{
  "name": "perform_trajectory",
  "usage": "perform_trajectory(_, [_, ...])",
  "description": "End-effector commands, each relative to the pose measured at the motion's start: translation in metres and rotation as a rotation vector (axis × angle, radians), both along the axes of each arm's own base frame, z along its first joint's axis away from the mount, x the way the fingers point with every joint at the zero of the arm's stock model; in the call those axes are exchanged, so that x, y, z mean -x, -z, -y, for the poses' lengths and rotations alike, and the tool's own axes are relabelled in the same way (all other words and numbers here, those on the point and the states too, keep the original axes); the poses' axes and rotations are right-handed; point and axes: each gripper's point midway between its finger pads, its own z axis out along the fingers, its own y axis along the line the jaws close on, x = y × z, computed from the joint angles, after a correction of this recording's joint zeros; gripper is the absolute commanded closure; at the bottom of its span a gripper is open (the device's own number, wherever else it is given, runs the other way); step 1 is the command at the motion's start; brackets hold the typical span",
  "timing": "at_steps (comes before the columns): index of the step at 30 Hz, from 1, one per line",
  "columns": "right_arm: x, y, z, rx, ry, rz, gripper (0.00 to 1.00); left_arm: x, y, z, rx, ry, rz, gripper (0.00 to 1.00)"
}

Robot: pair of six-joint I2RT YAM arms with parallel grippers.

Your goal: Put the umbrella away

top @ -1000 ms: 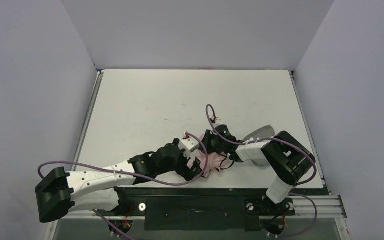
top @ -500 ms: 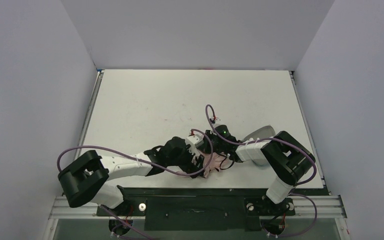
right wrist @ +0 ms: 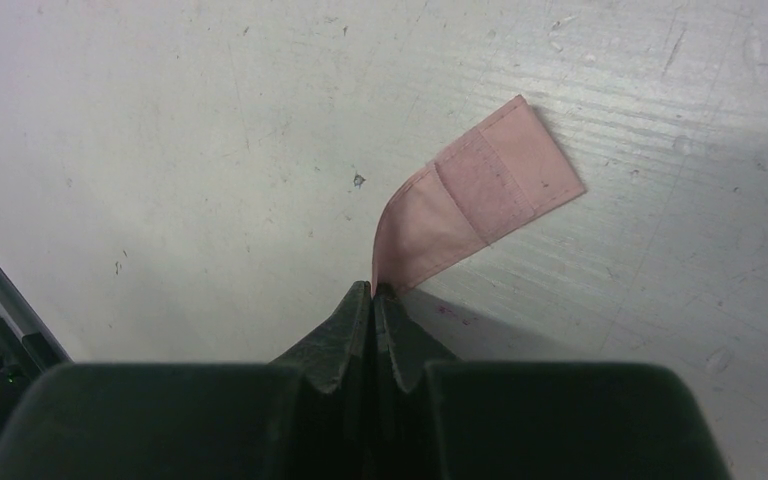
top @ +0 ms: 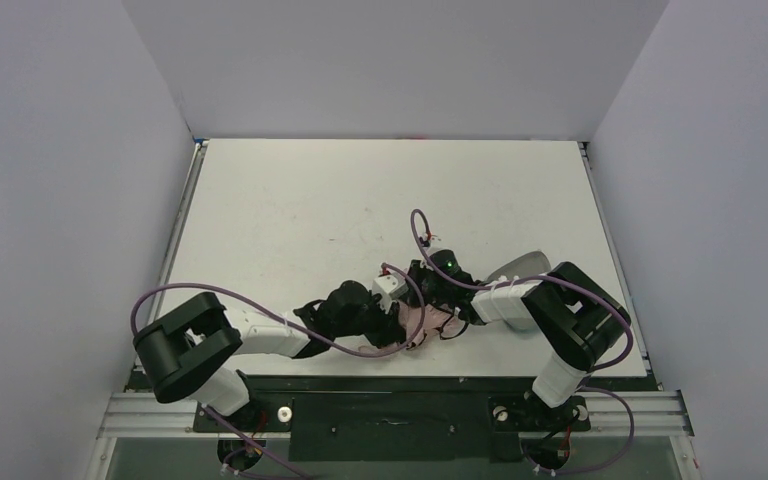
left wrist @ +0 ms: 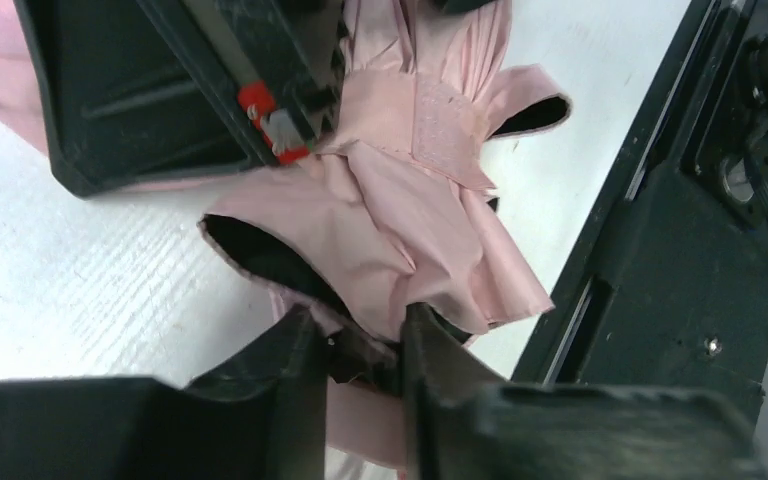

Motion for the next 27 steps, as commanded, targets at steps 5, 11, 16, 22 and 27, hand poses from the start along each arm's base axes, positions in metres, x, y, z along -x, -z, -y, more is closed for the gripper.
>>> perform_trajectory(5, [0.035, 0.037, 0.023, 0.129, -0.039, -0.146, 1.00, -0.015, -0.015, 0.002, 0.056, -0.053, 0.142, 1.00])
perform_trajectory(11, [0.019, -0.019, 0.014, 0.090, -0.056, -0.071, 1.00, -0.016, -0.032, -0.005, -0.078, -0.124, 0.338, 1.00])
perform_trajectory(16, [0.006, -0.070, 0.003, 0.050, -0.075, -0.008, 1.00, -0.012, -0.042, -0.012, -0.225, -0.182, 0.545, 1.00])
perform_trajectory(22, [0.010, -0.080, -0.001, 0.036, -0.092, -0.013, 1.00, 0.000, -0.047, -0.013, -0.390, -0.230, 0.797, 1.00])
perform_trajectory(27, [0.022, -0.044, -0.001, 0.037, -0.095, -0.075, 1.00, 0.016, -0.030, -0.001, -0.500, -0.194, 0.895, 1.00])
